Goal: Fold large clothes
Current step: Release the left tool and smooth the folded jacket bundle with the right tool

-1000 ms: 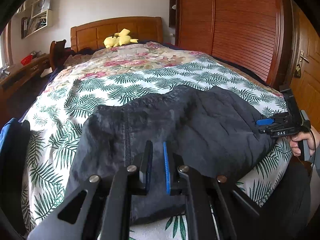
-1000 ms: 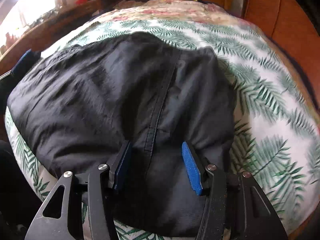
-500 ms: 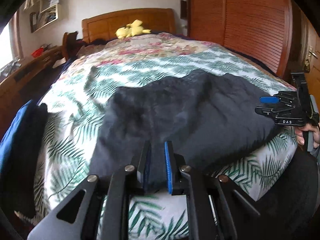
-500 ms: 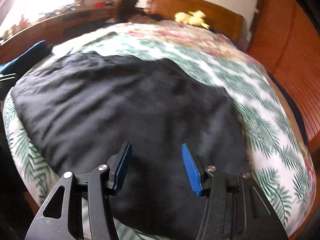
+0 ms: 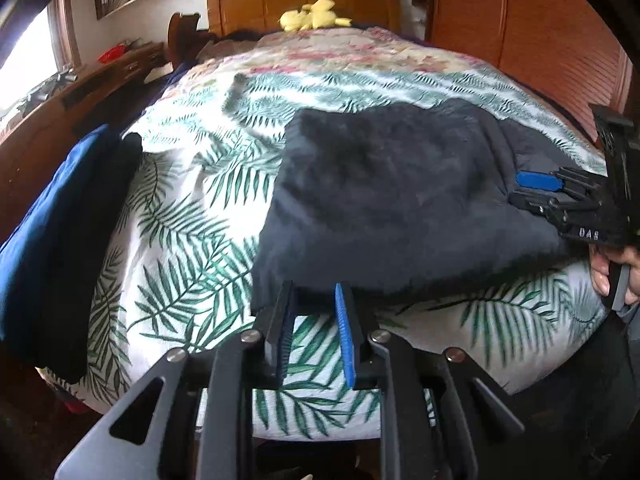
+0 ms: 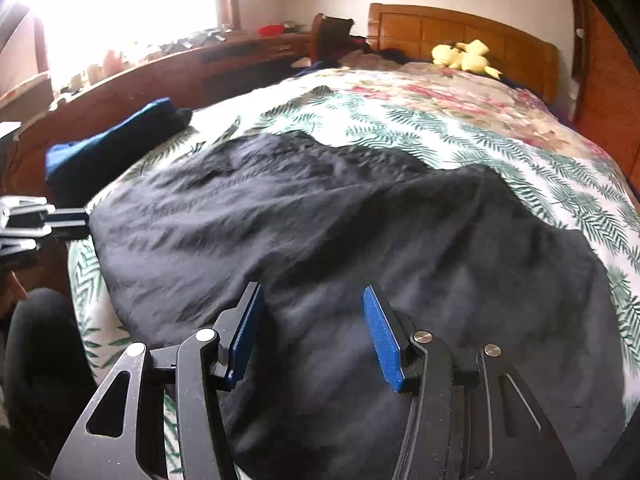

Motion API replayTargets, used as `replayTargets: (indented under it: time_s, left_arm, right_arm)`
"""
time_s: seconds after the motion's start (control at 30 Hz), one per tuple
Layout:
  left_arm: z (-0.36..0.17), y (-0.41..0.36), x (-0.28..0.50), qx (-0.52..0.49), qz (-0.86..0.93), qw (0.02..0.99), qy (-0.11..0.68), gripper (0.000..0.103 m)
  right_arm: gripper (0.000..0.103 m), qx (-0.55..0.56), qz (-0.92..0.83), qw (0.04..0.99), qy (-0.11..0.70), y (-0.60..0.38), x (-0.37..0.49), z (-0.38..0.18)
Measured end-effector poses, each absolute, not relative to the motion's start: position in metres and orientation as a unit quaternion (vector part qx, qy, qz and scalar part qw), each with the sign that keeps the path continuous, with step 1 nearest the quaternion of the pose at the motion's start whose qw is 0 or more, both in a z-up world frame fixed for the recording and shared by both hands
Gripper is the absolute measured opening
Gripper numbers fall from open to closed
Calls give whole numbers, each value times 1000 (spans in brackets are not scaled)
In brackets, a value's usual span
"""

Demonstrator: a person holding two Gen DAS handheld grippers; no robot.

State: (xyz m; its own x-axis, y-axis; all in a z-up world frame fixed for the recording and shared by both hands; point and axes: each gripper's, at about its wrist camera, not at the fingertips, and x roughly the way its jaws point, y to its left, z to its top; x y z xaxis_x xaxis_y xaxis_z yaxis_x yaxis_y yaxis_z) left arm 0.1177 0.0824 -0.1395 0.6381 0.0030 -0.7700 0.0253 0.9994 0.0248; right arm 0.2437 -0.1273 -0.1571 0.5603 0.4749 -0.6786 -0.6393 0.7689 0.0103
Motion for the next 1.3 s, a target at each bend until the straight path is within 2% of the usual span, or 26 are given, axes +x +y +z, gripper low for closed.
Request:
replayTargets:
  time_s: [0.27, 0.37, 0.43, 0.53, 0.6, 1.3]
  left_arm:
    - [-158, 87, 133, 27, 15, 895, 445, 22]
    - [-163, 96, 143, 19, 35, 890, 453, 34]
    - [-167, 103, 147, 2, 29, 887, 461, 36]
    - [-169, 109, 151, -9, 26, 885, 465, 45]
    - [-170, 113, 152, -12, 40, 884, 466, 60]
    - [-147, 90, 147, -43, 92, 893, 438, 62]
  right_arm:
    - [53, -113, 331, 872, 342, -131, 244, -173]
    - [53, -116, 329, 873, 340, -132, 244, -174]
    - [53, -117, 328, 874, 339, -131, 244, -175]
    - [53, -117, 328, 875, 336, -131, 243, -176]
    - [53, -120, 327, 876, 334, -130, 241, -176]
    - [53, -105, 363, 861, 340, -141, 230, -164]
